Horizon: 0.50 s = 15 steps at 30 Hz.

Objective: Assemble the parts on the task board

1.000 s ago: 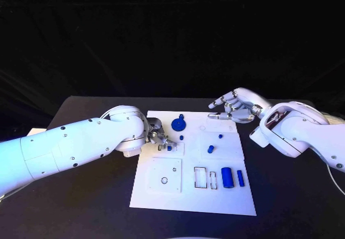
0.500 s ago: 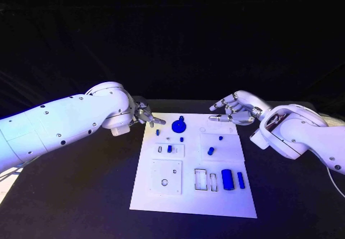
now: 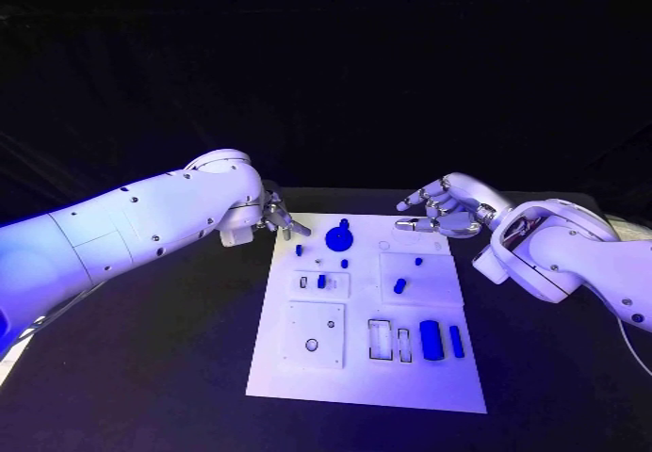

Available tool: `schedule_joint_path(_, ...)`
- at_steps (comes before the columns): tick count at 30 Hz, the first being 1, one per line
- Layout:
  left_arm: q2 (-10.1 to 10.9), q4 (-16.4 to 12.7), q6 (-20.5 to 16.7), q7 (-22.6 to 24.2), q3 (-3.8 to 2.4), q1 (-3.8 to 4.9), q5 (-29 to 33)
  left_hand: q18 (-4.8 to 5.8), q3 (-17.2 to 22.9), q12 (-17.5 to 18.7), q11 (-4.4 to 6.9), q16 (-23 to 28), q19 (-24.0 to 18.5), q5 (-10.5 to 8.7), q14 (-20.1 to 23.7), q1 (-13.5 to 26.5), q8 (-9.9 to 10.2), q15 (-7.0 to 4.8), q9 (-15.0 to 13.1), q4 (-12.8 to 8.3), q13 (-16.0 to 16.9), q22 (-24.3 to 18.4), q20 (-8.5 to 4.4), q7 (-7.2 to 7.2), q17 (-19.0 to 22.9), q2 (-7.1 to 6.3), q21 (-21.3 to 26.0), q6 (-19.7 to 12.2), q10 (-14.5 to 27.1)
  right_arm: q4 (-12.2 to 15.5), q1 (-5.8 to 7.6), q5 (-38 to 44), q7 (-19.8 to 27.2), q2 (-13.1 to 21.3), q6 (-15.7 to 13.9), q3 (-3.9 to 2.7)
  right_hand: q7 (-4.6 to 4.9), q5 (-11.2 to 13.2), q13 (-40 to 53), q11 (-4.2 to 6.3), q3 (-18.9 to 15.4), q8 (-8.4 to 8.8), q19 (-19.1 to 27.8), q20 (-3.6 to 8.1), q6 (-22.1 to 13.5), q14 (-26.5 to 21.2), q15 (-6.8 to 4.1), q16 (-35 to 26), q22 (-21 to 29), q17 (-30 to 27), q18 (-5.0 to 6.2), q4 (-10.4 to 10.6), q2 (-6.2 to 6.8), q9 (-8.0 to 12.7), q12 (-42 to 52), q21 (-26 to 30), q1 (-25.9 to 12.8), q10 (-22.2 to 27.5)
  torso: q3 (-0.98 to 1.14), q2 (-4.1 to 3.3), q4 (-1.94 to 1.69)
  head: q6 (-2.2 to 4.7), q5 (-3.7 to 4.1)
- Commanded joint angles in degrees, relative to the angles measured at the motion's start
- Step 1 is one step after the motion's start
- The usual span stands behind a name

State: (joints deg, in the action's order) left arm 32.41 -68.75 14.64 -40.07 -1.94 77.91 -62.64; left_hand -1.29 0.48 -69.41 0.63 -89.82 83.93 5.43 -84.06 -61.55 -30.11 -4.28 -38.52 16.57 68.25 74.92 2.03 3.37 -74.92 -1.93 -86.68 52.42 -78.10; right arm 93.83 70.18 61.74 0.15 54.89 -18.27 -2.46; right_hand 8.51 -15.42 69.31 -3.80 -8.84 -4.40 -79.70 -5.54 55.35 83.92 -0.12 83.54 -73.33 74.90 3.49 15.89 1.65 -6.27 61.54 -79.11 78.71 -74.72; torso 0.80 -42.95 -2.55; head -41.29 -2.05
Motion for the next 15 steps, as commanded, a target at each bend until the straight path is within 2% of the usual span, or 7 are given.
schedule_joint_path(1,-0.8,0.9,3.5,0.1,0.26,0.06,-1.2,0.27,-0.4,-0.5,0.18,-0.2,4.0,0.33,-5.9,-0.6,-0.4,0.17,0.0,0.1,0.1,11.7,0.26,-0.15,-15.1,0.07,-0.2,0.6,-0.5,-0.1,-0.08,0.1,0.2,-0.2,0.5,0.00,0.06,-0.4,0.0,0.13,-0.3,0.04,0.4,-0.06,0.4,3.7,-0.46,-0.2,0.0,5.8,0.48,0.0,-0.37,-0.1,-0.1,0.2,-0.3,0.3,-0.01,0.04,-0.01,-0.07,-0.02)
schedule_joint_path(5,-1.6,1.7,4.0,0.4,0.59,-0.02,-1.2,0.29,-0.6,-0.6,0.27,-0.2,4.1,0.34,-5.9,-0.8,-0.7,0.10,-0.1,0.1,0.3,11.8,0.20,-0.27,-15.1,0.28,-0.3,0.9,-0.6,-0.1,-0.12,0.1,0.2,-0.3,0.5,0.01,0.06,-0.4,0.0,0.13,-0.3,0.04,0.4,-0.06,0.4,3.7,-0.46,-0.2,0.0,5.8,0.48,0.0,-0.37,-0.1,-0.1,0.2,-0.3,0.3,0.01,0.09,-0.08,-0.20,-0.02)
schedule_joint_path(10,-2.0,2.2,4.5,0.4,0.75,-0.06,-1.2,0.32,-0.8,-0.8,0.38,-0.2,4.2,0.37,-5.9,-1.2,-0.9,0.02,-0.2,0.0,0.4,11.9,0.14,-0.39,-15.1,0.43,-0.4,1.1,-0.7,-0.2,-0.14,0.1,0.2,-0.4,0.6,0.01,0.06,-0.4,0.0,0.13,-0.3,0.04,0.4,-0.06,0.4,3.7,-0.46,-0.2,0.0,5.8,0.48,0.0,-0.37,-0.1,-0.1,0.2,-0.3,0.3,0.04,0.10,-0.11,-0.29,-0.09)
schedule_joint_path(15,-2.2,2.5,5.2,0.6,0.84,-0.08,-1.2,0.36,-1.0,-0.9,0.55,-0.2,4.2,0.43,-5.9,-2.5,-1.2,-0.13,-0.4,-0.2,0.5,12.1,-0.01,-0.57,-15.1,0.72,-0.5,1.4,-0.8,-0.2,-0.17,0.1,0.3,-0.4,0.6,0.01,0.06,-0.5,0.1,0.14,-0.3,0.04,0.4,-0.05,0.4,3.7,-0.47,-0.2,0.1,5.7,0.49,0.0,-0.45,-0.1,-0.1,0.2,-0.3,0.3,-0.01,0.13,-0.09,-0.35,-0.16)
